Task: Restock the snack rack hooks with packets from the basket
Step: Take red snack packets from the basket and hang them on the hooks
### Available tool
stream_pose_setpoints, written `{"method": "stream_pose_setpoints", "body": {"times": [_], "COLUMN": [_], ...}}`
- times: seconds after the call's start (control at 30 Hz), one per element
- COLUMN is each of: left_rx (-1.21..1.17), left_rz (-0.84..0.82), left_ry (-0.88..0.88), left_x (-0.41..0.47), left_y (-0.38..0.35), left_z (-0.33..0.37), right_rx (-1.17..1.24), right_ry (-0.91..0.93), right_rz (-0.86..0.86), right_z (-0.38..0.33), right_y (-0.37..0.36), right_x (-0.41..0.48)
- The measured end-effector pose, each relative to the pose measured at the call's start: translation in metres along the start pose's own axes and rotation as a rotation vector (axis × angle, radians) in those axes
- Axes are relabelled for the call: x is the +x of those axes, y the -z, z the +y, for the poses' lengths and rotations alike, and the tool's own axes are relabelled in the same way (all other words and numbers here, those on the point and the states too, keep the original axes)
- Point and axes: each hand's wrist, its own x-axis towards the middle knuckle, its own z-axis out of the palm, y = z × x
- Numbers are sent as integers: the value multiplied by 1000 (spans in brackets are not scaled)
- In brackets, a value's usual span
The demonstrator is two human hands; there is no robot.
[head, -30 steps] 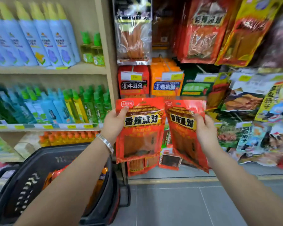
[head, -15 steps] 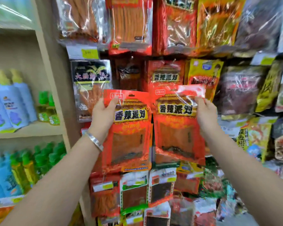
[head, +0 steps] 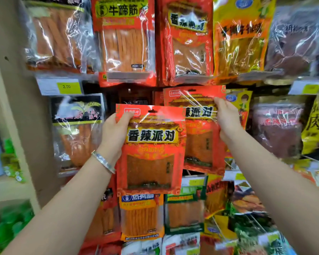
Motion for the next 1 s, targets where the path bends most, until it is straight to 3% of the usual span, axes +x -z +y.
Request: {"method": "stream_pose_setpoints", "body": {"times": [0.3,0.63,0.8,0.9,1.0], "left_rx": [-17,-74,-68,45,269], "left_rz": [15,11,-6,-9,17], "left_ry": [-1,18,-4,-128,-390], "left_x": [4,0,0,0,0], "left_y": [-34,-64,-89,-97,-96], "left_z": [-2,-10,-12,-11,-5], "right_rx": [-63,-177,36,48,30], "right_ry": [-120,192,-109,-20,141], "right_rz": [-123,6,-368,-296,-223], "right_z": [28,64,56,54,46], "right_y": [-8,9,2,2,8], "right_x": [39,34,26,28,34]}}
